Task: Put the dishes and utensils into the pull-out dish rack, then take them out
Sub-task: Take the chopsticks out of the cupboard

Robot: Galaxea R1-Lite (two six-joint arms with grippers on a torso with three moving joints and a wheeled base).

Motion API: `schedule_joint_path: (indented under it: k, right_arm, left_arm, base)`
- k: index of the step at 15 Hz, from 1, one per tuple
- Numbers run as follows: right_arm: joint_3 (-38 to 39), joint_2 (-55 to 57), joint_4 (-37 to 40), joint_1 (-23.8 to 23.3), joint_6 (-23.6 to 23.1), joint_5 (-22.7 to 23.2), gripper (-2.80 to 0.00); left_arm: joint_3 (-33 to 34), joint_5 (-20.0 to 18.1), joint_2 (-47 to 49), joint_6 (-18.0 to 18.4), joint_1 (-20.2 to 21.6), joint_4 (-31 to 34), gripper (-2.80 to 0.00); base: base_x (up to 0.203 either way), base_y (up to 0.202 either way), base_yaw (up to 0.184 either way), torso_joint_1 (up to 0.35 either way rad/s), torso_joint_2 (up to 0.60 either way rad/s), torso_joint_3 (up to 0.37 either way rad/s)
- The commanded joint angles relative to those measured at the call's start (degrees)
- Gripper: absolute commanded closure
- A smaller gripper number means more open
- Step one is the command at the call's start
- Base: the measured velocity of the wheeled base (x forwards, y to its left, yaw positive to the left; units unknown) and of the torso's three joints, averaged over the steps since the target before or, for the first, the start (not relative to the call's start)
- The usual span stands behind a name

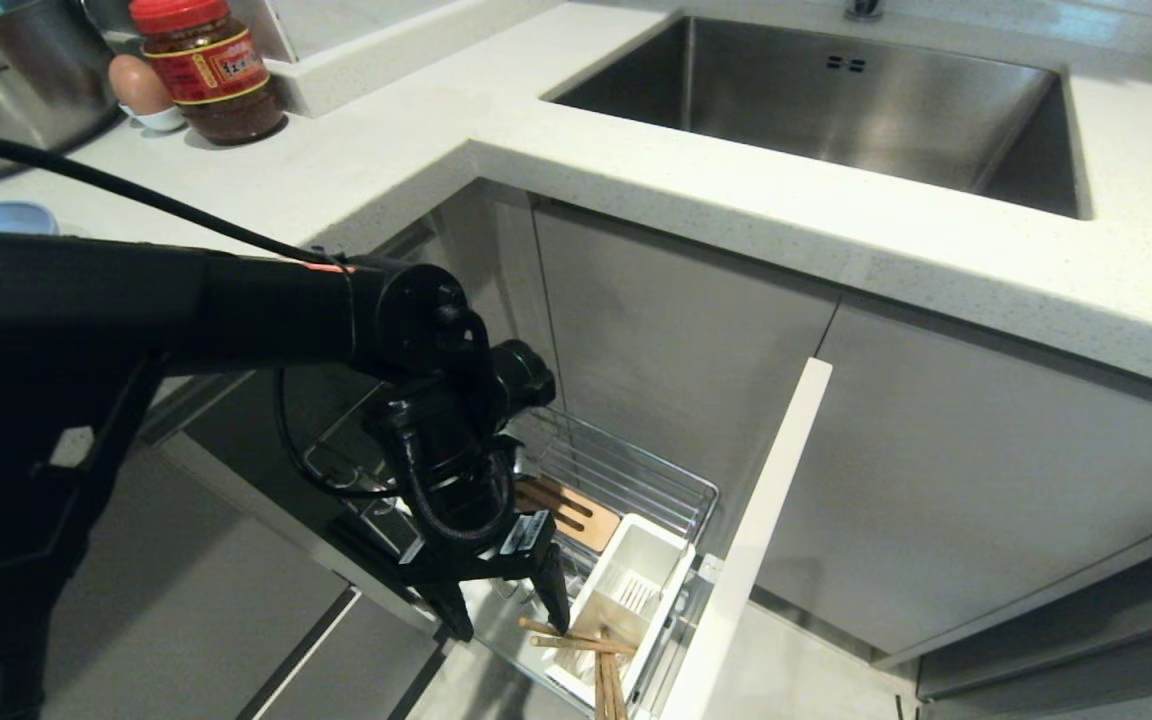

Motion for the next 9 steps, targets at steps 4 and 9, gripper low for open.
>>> schedule_joint_path:
  k: [4, 9]
  right_arm:
    - [0.00, -0.24, -0.03, 0.00, 0.03, -0.01, 0.00]
    - [0.00, -0.24, -0.03, 0.00, 0.03, -0.01, 0.00]
  left_arm:
    - [-2.41, -2.11, 6.02, 2.28, -0.30, 5.27, -2.80]
    - [-3.67, -1.97, 8.28, 2.45, -0.66, 7.07, -2.80]
  base:
    - [0.000, 0.000, 0.000, 0.000, 0.00, 0.000]
    - [0.000, 0.000, 0.000, 0.000, 0.00, 0.000]
